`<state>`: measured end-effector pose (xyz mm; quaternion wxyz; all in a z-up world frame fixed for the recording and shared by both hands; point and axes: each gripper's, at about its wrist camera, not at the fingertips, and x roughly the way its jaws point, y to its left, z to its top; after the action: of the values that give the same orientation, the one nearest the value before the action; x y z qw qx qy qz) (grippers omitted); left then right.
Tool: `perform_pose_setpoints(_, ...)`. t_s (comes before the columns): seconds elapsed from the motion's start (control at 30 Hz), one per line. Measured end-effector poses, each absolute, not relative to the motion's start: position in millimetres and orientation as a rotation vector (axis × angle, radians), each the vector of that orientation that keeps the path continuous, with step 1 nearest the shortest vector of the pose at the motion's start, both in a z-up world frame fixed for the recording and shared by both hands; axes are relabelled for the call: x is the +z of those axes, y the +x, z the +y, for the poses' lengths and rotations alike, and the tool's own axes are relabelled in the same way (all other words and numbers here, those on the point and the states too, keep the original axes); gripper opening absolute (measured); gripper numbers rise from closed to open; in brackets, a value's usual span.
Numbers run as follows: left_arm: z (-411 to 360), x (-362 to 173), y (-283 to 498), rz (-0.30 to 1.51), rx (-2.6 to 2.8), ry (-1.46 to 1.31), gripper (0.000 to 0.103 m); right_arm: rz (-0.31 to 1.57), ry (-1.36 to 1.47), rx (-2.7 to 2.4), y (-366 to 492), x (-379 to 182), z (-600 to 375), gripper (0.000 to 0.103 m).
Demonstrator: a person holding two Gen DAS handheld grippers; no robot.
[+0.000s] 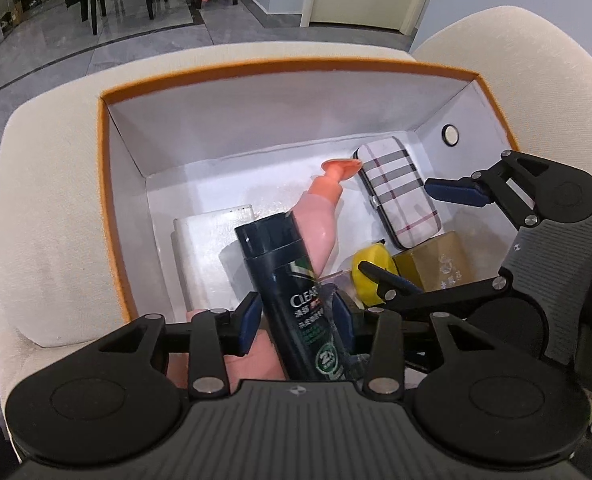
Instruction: Organize rigid objects
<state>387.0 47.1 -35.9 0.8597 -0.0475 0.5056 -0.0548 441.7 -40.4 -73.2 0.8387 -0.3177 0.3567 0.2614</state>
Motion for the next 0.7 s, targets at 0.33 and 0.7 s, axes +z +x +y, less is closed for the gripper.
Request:
perform_pose_setpoints(0.33, 42, 5, 361, 0.994, -0.109, -0.065, 0.059, 0.740, -0.653, 0.516, 425, -42, -51, 0.074)
perform_pose_setpoints(0.7, 35, 67, 308, 0.869, -0.076, -0.026, 0.084, 0.699, -0.556, 0.460, 394, 19, -73, 0.074)
